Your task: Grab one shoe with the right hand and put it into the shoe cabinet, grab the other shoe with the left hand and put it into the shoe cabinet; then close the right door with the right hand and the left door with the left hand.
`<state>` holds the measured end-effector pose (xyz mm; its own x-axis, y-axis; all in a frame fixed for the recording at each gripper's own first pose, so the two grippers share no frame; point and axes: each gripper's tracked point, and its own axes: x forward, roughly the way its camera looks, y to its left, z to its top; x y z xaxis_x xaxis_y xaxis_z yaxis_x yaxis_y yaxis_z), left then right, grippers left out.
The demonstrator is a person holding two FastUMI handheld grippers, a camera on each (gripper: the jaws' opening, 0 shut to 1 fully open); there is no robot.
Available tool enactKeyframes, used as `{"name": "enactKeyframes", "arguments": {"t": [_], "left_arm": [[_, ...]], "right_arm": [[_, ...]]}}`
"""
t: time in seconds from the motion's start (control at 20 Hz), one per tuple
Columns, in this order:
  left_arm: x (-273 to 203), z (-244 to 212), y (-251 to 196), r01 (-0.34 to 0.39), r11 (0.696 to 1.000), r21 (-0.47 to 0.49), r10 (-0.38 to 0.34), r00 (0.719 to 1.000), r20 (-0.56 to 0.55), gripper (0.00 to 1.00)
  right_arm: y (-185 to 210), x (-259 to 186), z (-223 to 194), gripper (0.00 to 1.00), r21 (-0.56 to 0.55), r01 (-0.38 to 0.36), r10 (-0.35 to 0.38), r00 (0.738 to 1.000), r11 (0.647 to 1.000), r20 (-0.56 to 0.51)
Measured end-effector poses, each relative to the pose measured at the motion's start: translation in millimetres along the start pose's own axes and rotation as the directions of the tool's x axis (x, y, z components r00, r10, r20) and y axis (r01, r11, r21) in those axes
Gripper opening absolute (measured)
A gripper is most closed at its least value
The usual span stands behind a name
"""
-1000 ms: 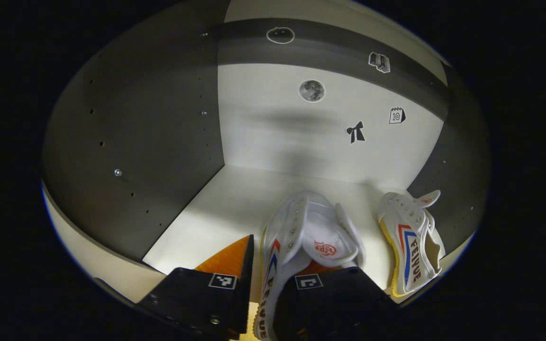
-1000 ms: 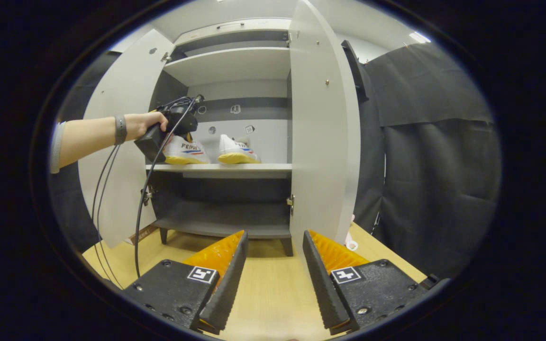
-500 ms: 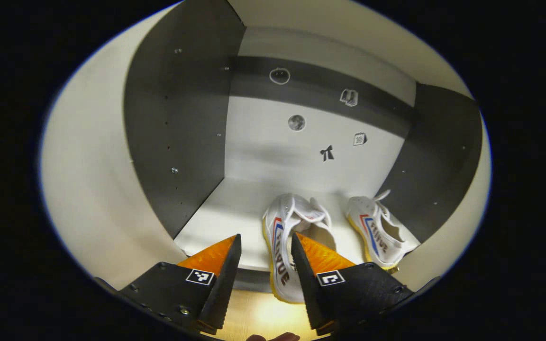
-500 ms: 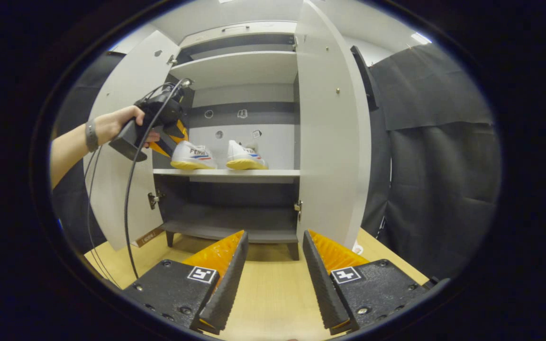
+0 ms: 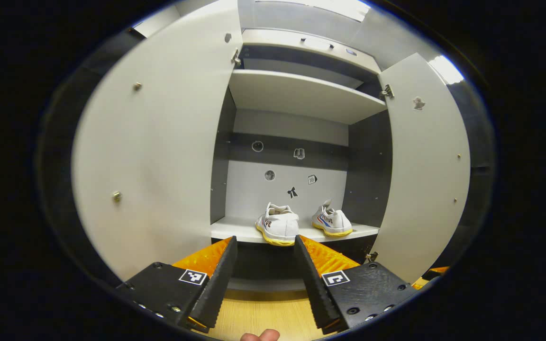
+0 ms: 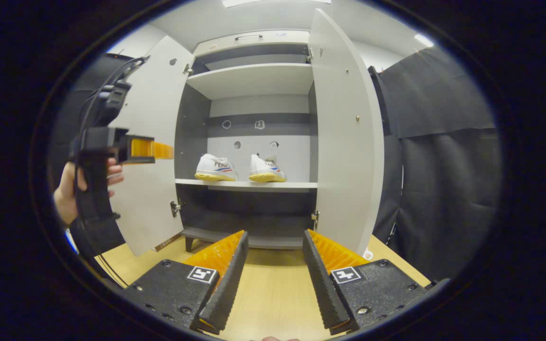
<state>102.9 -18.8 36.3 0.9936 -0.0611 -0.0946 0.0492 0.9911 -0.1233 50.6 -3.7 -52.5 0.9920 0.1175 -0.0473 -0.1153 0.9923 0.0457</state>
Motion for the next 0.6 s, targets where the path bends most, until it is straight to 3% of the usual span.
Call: {"name": "enactKeyframes", "arguments": {"t": [0.05, 0.1, 0.15, 0.3, 0.5, 0.6], "left_arm": [[-20.5, -7.3, 2.4, -0.027, 1.000, 0.010, 0.027, 1.000, 0.010, 0.84], [-34.9, -19.0, 2.0, -0.031, 0.999, 0.024, 0.031, 0.999, 0.010, 0.80], [-50.4, -30.2, -0.3, -0.026, 0.999, 0.034, 0.026, 1.000, 0.000, 0.94], [-86.5, -43.6, -16.4, 0.016, 0.998, 0.053, -0.017, 1.000, 0.024, 0.93], [-110.9, -62.5, -36.3, 0.064, 0.997, 0.036, -0.063, 0.998, -0.014, 0.93], [-116.7, -68.7, -40.9, 0.078, 0.996, 0.034, -0.077, 0.996, -0.038, 0.93]], "right_arm": [[0.9, -4.6, 1.5, 0.74, 0.003, -0.001, 0.001, 1.000, 1.000, 0.001], [1.0, -9.3, 1.6, 0.75, 0.008, -0.003, 0.003, 1.000, 1.000, 0.000], [1.2, -14.4, 1.5, 0.76, 0.014, -0.004, 0.004, 1.000, 1.000, -0.001], [-2.0, -26.3, -4.1, 0.79, 0.017, 0.014, -0.014, 1.000, 1.000, -0.015], [-15.2, -41.0, -17.0, 0.95, 0.029, 0.060, -0.058, 0.997, 0.998, -0.047], [-32.9, -50.0, -11.6, 0.95, 0.037, 0.106, -0.105, 0.994, 0.994, -0.032]]}}
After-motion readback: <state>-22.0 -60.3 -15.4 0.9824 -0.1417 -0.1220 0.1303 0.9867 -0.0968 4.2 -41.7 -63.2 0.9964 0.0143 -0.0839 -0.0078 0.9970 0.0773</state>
